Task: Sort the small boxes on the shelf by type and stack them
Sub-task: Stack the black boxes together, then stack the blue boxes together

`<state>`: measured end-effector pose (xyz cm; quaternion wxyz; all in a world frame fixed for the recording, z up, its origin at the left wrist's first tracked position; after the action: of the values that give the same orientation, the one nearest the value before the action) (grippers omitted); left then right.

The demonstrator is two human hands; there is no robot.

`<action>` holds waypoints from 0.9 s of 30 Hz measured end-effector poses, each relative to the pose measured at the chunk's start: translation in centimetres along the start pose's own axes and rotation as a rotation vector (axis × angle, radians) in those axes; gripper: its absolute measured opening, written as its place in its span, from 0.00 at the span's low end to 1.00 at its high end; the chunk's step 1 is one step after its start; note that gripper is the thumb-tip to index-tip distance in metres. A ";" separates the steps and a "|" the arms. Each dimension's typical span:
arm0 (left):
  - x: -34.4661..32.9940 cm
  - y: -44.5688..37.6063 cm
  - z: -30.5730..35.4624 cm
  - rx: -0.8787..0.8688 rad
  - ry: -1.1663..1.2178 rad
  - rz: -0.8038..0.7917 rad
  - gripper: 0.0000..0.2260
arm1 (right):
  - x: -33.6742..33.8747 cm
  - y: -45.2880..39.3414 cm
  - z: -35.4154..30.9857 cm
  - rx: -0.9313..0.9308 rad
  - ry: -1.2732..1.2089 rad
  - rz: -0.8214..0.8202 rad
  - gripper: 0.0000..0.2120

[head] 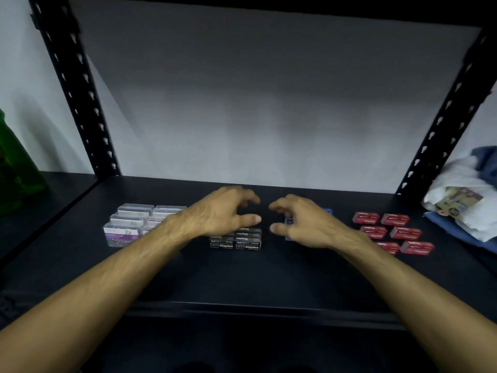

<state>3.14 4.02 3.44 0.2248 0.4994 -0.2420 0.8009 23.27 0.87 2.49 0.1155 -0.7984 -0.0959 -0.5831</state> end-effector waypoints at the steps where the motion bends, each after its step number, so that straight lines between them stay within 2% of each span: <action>1: -0.4 -0.5 0.8 -0.018 0.016 0.003 0.19 | 0.7 0.5 0.9 -0.016 0.018 0.038 0.24; 4: -2.2 -2.1 3.2 -0.048 0.052 -0.013 0.15 | 2.3 2.1 3.9 -0.065 0.115 0.108 0.18; 10: -5.7 -4.4 5.9 -0.050 0.091 -0.067 0.13 | 2.3 5.3 7.5 -0.141 0.198 0.068 0.14; 22: -8.1 -6.1 5.9 -0.019 0.045 -0.105 0.01 | 0.3 5.4 8.4 -0.129 0.091 0.091 0.12; 27: -8.3 -5.6 5.9 -0.018 0.062 -0.112 0.02 | 0.1 5.7 8.6 -0.116 0.060 0.089 0.12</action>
<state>13.92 3.78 -0.95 0.2810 0.4850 -0.2139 0.8001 32.77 -2.04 -0.41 0.0977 -0.7894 -0.0227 -0.6057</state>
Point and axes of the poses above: each hand's wrist, its own y-axis away from the middle knuckle, its own x-axis out of the back of the hand, z = x × y, the point moved 2 cm from there along -y, towards the middle knuckle, and after that the axes turned 4 degrees about y, right-handed, at the moved point
